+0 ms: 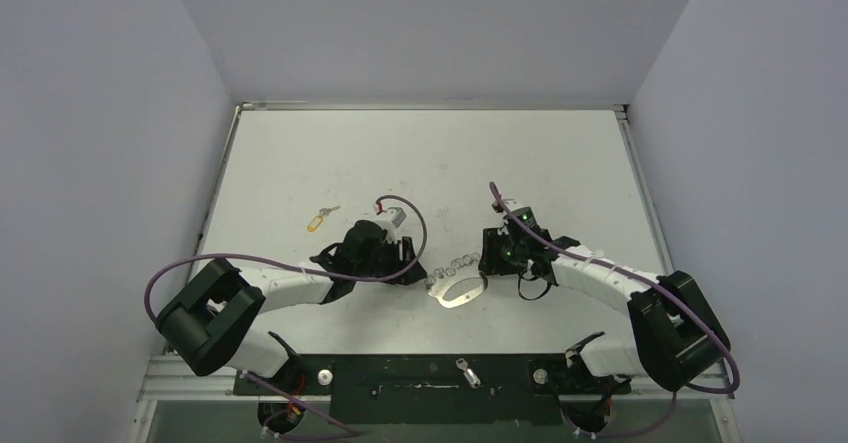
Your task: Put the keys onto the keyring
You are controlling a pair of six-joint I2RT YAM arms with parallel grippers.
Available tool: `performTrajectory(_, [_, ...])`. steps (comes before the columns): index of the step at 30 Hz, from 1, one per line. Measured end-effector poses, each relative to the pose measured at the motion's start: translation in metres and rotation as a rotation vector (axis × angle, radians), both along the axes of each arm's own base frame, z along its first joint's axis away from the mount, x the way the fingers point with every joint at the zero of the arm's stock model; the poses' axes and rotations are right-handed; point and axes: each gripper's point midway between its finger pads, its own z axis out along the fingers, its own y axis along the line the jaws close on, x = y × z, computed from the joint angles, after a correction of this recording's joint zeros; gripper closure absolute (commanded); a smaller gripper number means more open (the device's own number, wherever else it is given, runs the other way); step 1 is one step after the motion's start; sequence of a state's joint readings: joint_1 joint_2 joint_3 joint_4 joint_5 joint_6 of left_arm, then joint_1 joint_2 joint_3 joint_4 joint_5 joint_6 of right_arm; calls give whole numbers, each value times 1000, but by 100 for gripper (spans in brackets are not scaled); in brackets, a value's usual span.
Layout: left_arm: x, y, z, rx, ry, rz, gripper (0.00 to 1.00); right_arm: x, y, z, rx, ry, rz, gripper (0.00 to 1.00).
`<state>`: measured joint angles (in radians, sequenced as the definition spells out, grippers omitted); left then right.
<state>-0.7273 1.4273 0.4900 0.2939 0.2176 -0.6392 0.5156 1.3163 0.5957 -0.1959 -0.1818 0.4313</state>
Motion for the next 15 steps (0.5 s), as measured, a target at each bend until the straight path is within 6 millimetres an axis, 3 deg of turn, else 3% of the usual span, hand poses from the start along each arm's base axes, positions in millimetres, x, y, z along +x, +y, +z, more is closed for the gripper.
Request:
performTrajectory(4, [1,1,-1,21,-10,-8,49,-18,3,-18,13,78,36,62])
performTrajectory(8, [0,8,-1,57,-29,-9,49,-20,22,-16,50,70,94,62])
performTrajectory(12, [5,11,14,58,-101,-11,49,-28,45,-16,53,67,171,59])
performTrajectory(15, [8,14,26,52,-159,-9,49,-32,48,-16,47,64,183,59])
